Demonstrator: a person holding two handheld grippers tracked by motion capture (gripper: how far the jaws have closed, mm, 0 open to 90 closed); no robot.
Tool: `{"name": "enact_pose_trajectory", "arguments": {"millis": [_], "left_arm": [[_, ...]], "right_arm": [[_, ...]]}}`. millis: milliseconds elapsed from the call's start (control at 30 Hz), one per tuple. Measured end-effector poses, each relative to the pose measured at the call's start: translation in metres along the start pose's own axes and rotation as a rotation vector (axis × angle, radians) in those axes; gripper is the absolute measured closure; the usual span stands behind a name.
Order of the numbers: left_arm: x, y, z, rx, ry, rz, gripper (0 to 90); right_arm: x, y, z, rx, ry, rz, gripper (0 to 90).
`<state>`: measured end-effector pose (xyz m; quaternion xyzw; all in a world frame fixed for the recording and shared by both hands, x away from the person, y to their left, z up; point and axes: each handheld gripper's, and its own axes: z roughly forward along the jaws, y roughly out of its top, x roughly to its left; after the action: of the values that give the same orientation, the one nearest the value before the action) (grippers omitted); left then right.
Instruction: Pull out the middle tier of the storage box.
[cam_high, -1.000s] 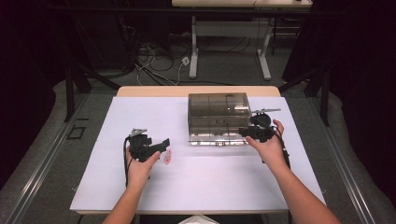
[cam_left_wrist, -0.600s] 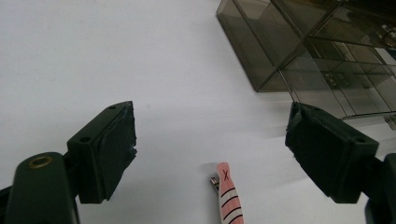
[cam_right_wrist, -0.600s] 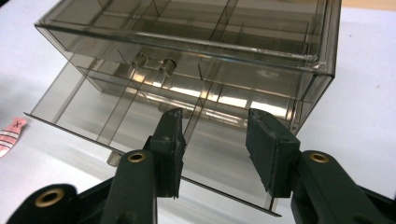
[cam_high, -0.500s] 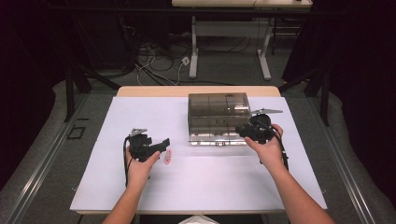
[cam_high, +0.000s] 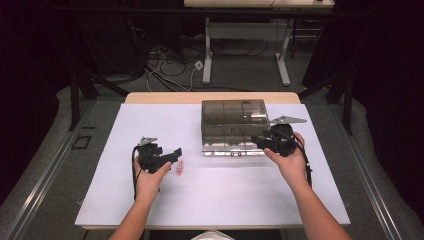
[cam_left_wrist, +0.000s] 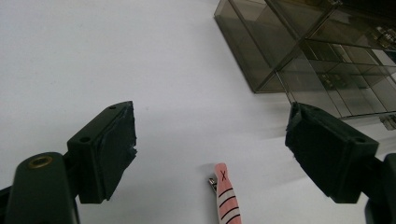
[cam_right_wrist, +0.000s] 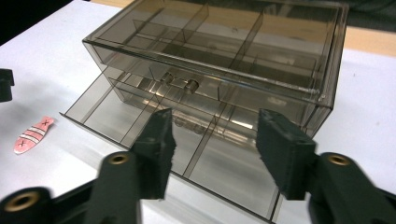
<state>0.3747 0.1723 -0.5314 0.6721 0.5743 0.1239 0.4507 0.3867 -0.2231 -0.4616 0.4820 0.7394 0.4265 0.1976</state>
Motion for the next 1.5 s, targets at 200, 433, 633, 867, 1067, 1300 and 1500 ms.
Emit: {"name": "enact_pose_trajectory", "arguments": {"millis": [200, 433, 633, 867, 1067, 1300, 1500], "left_arm": [[0.000, 0.001, -0.002, -0.006, -0.002, -0.001, 16.7], [0.000, 0.003, -0.005, -0.011, -0.003, 0.003, 16.7], [0.001, 0.006, -0.007, -0.012, -0.005, 0.009, 16.7], [0.002, 0.009, -0.012, -0.017, 0.003, 0.023, 16.2], [0.002, 0.011, -0.014, -0.017, 0.007, 0.026, 16.0], [-0.001, 0.013, -0.016, -0.025, 0.031, 0.061, 15.6], [-0.004, 0.013, -0.017, -0.008, 0.032, 0.089, 13.8]], "right_arm": [[0.001, -0.001, -0.002, -0.017, 0.033, -0.037, 39.2], [0.004, -0.002, -0.006, 0.002, 0.026, -0.086, 31.8], [0.000, -0.005, -0.007, -0.005, 0.034, -0.078, 16.8], [-0.010, -0.006, -0.012, -0.036, 0.005, -0.043, 6.5], [-0.017, -0.006, -0.016, -0.053, 0.001, -0.033, 1.1], [-0.019, -0.008, -0.021, -0.074, -0.011, -0.036, 0.0], [-0.019, -0.009, -0.022, -0.094, -0.042, -0.052, 0.0]]}}
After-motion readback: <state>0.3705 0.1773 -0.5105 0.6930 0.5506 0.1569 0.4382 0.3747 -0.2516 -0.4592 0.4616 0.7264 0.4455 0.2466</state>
